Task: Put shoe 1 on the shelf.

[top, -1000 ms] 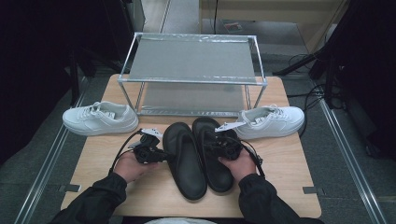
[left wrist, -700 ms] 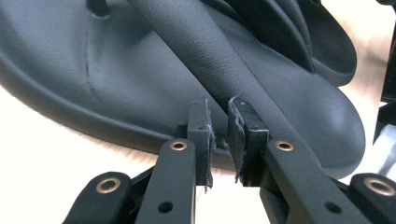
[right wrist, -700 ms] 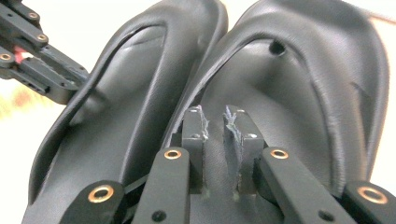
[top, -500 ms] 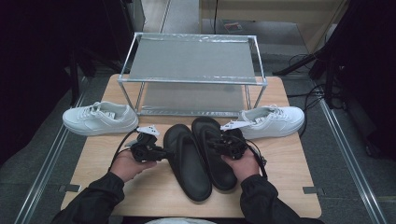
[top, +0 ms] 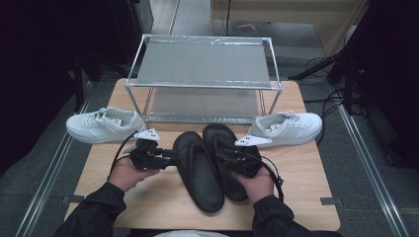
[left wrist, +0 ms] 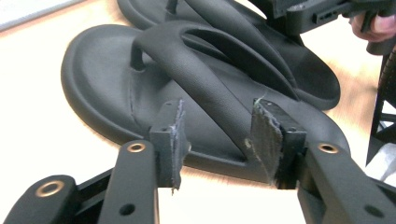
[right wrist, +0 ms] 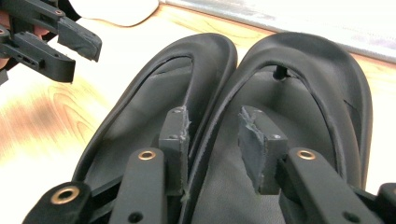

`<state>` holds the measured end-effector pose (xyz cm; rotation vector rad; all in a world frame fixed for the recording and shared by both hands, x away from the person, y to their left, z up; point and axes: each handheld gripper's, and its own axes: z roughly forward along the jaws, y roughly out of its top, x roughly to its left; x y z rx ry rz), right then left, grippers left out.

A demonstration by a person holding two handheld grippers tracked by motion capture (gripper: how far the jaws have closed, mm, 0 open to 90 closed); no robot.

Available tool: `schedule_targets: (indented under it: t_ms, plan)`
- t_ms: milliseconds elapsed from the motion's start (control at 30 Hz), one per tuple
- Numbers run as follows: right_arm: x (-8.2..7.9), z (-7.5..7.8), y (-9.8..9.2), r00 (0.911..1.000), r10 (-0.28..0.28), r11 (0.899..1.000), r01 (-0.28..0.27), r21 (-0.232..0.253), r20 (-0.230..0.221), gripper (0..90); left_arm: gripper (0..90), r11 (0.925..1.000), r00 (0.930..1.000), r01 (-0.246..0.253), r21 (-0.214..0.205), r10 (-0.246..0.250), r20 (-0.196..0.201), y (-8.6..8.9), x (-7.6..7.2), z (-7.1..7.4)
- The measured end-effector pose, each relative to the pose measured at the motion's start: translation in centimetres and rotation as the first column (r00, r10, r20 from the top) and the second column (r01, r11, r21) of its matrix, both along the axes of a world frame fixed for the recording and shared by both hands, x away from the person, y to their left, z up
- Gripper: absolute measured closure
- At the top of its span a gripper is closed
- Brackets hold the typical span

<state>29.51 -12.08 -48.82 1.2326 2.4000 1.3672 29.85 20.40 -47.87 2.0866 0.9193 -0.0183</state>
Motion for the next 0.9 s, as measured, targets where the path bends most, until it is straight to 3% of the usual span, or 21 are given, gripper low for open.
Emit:
schedule_targets:
  t_ms: [133,300,900]
  plan:
    - [-0.2,-0.3,0.1,0.9998,-0.02,1.0,0.02,0.004,-0.007,56.1,48.4,0.9999,0.9999,-0.017,-0.003,0.017,0.005,0.4,0.2,0.0]
    - [-0.4,-1.0,0.7,0.9996,-0.027,0.999,0.027,-0.026,-0.005,52.9,44.8,0.999,0.9991,-0.043,-0.017,0.043,0.007,0.8,0.4,0.1]
    - [-0.6,-2.8,3.6,0.9995,-0.029,0.997,0.03,-0.065,0.011,46.7,44.5,0.9977,0.9976,-0.063,-0.025,0.064,0.027,1.3,0.6,0.3]
